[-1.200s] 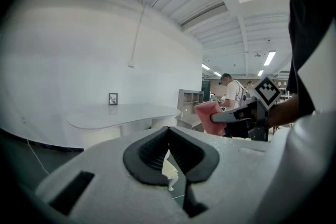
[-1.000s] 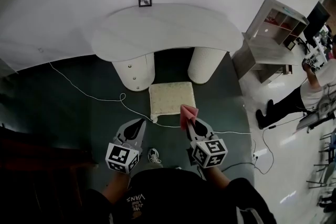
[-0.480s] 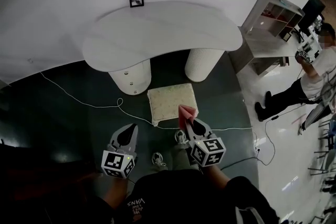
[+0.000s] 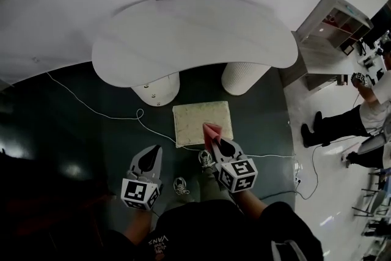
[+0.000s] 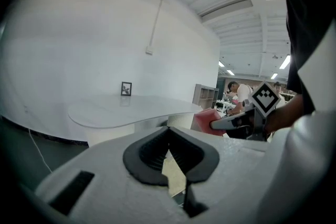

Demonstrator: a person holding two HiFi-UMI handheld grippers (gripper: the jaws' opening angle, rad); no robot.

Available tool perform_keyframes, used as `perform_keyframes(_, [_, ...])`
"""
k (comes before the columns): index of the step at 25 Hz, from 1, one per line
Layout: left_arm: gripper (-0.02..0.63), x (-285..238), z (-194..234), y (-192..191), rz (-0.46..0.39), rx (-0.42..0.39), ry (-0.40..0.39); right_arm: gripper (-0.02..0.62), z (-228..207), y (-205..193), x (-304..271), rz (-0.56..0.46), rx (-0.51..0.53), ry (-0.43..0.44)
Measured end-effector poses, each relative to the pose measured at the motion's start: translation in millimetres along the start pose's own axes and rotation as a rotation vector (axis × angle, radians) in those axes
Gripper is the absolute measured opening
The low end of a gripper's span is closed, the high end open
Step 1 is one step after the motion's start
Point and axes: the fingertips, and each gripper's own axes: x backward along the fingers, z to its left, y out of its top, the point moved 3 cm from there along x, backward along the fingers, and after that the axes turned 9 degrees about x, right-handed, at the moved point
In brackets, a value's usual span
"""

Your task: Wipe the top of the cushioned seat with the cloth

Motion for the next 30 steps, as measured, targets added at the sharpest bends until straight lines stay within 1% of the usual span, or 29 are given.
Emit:
perform_keyframes(4, [0.017,-29,10,2,0.01,0.007,0.006,0.026,-14,-7,-36,0.053,0.015,0.029])
perform_keyframes(9, [0.017,-51,28,-5,0.02,0.007,0.032,0.026,-24,-30,-81,0.126,0.029,0.06])
perform_keyframes(12, [0.017,-60,37,-11,0.034,0.025,0.056,0.026,-26,-44,-109,0.168,0.04,0.079])
perform_keyframes(17, [0.017,-71,57,-35,0.062,0.054,0.088,0.026,-31,-72,-163,0.231,0.076,0.105])
perform_keyframes(20, [0.017,-71,66,-51,0.093,0.066,0.116,0.026,-32,-94,-193,0.27,0.093,0.127])
perform_keyframes(25, [0.017,-71,88,-73,0.088,0.103,0.18,0.026,-37,-130,-243,0.33,0.091,0.136])
perform_keyframes(30, [0.017,-64,103,-98,0.108,0.134,0.243,0.026,-34,-170,-291,0.378,0.1,0.138])
